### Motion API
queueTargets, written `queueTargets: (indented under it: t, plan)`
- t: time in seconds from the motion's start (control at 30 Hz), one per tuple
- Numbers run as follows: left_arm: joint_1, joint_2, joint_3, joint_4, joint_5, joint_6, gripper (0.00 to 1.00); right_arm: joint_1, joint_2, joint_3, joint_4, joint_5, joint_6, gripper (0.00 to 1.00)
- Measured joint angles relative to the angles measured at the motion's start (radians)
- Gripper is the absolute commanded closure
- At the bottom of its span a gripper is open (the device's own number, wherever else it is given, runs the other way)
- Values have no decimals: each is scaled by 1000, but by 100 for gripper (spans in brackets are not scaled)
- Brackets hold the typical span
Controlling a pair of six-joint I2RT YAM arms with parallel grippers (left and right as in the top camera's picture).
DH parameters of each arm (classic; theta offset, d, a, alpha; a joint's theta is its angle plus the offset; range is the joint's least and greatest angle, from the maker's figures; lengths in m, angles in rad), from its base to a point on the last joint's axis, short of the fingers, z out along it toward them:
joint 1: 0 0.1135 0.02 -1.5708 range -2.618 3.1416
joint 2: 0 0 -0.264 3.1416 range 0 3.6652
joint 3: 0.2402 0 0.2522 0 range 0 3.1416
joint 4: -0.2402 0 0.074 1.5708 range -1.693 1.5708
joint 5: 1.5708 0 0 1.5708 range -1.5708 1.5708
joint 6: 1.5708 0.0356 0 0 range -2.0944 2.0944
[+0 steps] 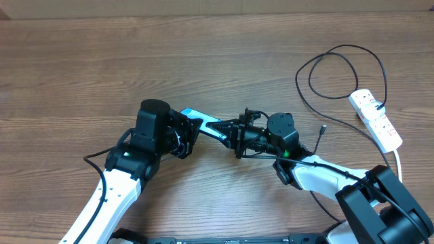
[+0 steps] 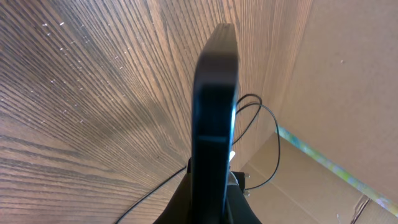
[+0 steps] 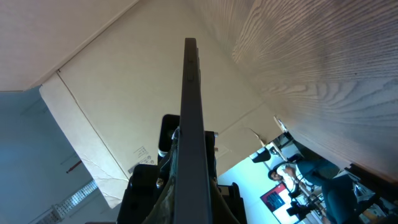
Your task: Plug charger to phone and switch on socket
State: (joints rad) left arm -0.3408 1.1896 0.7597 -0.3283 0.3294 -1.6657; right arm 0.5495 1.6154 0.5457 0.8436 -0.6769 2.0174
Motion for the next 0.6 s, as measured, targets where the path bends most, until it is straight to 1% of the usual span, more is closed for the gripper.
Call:
queueTargets:
  t: [0.2,0.27,0.6]
  plan:
    - [0,0,0,0,0,0,96,0,0,0,-2,0,0,94]
    - [0,0,0,-1,0,0,96,0,0,0,-5,-1,0,90]
    - [0,0,0,-4,-6,16,96,0,0,0,-5,-8,-2,89]
